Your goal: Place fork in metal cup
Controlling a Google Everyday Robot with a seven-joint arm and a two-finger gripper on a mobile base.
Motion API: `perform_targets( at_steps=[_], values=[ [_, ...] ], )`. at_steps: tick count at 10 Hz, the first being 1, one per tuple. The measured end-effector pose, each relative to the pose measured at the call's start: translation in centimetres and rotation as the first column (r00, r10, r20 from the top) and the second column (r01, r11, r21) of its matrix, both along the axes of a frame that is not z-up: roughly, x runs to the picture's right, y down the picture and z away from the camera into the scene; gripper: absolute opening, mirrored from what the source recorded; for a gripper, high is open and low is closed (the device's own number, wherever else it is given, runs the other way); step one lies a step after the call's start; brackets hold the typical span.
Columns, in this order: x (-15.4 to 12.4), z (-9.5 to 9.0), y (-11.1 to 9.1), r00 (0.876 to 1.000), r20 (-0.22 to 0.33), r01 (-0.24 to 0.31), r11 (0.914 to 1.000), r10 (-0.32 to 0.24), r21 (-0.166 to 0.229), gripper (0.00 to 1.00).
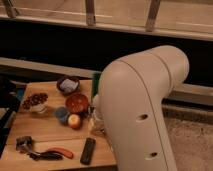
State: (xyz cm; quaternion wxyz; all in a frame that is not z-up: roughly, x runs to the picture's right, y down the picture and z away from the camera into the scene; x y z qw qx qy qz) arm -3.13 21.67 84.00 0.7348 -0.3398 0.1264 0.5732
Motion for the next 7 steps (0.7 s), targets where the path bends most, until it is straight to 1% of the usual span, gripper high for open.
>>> perform_targets(
  at_steps=[1,2,5,6,7],
  values=[
    [0.15,-0.01,-0.06,1.0,0.0,0.002,1.0,-0.002,0.002,0.43],
    [0.47,-0.1,-0.2,1.0,-0.006,-0.001,1.0,0.001,0.002,0.31],
    [0.16,-0.51,-0.42,1.0,0.002,-0.001,1.0,0.001,0.001,0.04],
    [0.07,-0.58,-0.38,1.0,0.001,0.001,1.0,-0.001,-0.003,0.0],
    [0.17,-0.33,-0.26,1.0,-0.002,-0.005,1.0,0.005,-0.008,0.0]
  ],
)
